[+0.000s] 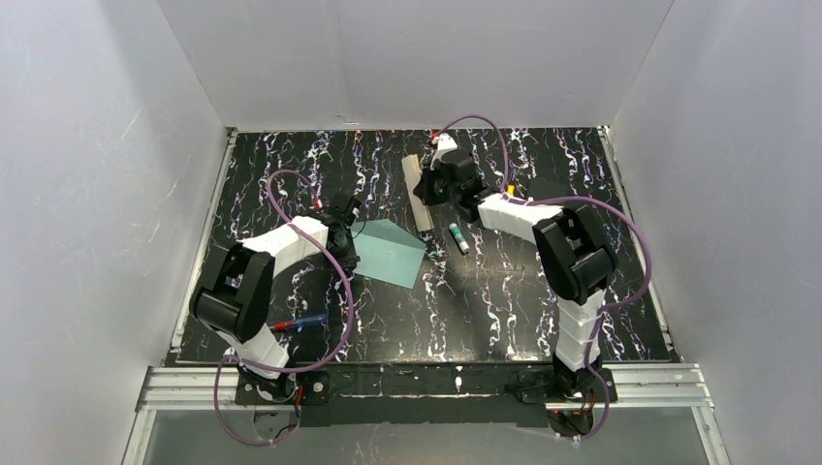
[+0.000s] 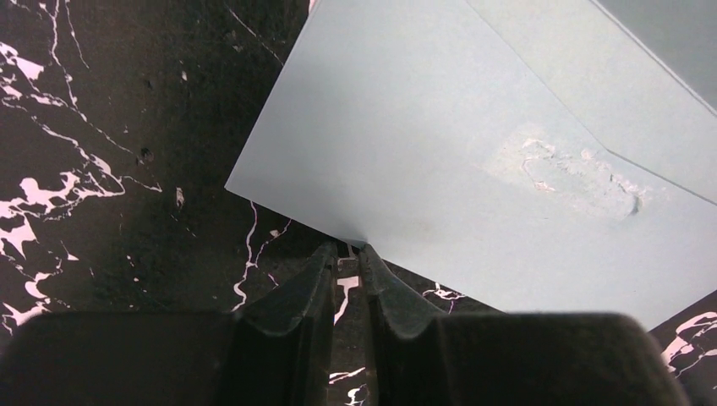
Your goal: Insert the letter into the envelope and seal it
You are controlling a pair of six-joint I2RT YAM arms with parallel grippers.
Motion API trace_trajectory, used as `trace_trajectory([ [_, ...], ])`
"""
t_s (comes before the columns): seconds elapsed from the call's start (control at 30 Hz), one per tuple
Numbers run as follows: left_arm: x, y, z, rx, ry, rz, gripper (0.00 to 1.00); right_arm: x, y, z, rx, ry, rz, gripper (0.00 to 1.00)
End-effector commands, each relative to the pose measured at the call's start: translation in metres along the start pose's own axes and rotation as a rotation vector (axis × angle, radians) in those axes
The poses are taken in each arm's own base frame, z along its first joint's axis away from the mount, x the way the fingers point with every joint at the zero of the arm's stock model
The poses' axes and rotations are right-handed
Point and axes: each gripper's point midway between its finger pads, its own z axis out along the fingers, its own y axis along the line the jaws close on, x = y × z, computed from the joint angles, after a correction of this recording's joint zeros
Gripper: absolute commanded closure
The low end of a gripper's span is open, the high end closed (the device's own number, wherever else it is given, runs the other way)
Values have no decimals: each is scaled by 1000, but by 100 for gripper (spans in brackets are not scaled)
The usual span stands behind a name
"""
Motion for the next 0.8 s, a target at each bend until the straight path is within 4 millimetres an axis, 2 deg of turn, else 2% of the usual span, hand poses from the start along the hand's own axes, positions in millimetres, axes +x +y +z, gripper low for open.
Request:
trace_trajectory([
  [0.0,1,7,10,6,43,17,85,-8,11,1,-42,-2,-8,99],
  [0.13,-13,-2,15,33,41,28,85,18,21,-8,-76,56,36,99],
  [0.33,-35,-17,21,89,27,40,84,34,45,-37,-89,94,89,99],
  [0.47,-45,-37,21,190,33,50,84,43,46,-56,-14,108,97,99],
  [0.6,-54,-41,15,219,18,39,83,23,19,-73,168,85,51,99],
  [0.67,-56,-36,12,198,24,23,83,10,9,-84,247,80,21,99],
  [0.73,-58,-28,6,174,42,2,82,-7,9,-94,270,54,7,99],
  [0.77,-57,-27,2,175,51,-4,82,-14,16,-98,244,41,6,99],
])
